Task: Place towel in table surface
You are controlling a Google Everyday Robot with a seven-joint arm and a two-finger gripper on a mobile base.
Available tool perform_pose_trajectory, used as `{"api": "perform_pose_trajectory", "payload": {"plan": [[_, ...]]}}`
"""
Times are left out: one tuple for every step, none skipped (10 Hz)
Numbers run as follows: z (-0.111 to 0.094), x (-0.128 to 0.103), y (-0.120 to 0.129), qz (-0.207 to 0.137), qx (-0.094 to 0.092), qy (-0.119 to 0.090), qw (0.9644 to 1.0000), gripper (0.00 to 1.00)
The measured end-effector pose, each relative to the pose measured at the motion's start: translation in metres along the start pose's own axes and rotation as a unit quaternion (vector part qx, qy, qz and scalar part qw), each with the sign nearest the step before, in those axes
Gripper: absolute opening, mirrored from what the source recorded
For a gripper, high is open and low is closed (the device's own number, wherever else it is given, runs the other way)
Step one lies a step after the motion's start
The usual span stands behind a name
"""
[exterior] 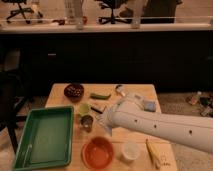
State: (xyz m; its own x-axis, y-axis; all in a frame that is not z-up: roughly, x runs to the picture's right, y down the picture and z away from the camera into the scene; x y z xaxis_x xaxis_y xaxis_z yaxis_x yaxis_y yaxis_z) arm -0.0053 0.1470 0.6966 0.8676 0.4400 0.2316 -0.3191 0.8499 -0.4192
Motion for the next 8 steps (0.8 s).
{"api": "perform_pose_trajectory", "payload": {"plan": [[0.001, 0.010, -0.005, 0.013, 0.004, 0.006, 0.9999, 0.00], [0.000, 0.024, -0.011, 0.026, 0.010, 0.012, 0.9995, 0.00], [-0.001, 0.036, -0.016, 0.039, 0.013, 0.017, 0.9990, 0.00], [-0.004, 0.055, -0.025, 0.058, 0.021, 0.025, 0.9978, 0.00], [-0.006, 0.065, -0.032, 0.068, 0.028, 0.029, 0.9969, 0.00], [-0.008, 0.070, -0.035, 0.073, 0.030, 0.032, 0.9963, 0.00], [-0.015, 0.085, -0.045, 0.090, 0.040, 0.040, 0.9943, 0.00], [-0.014, 0.084, -0.045, 0.089, 0.040, 0.040, 0.9944, 0.00]]}}
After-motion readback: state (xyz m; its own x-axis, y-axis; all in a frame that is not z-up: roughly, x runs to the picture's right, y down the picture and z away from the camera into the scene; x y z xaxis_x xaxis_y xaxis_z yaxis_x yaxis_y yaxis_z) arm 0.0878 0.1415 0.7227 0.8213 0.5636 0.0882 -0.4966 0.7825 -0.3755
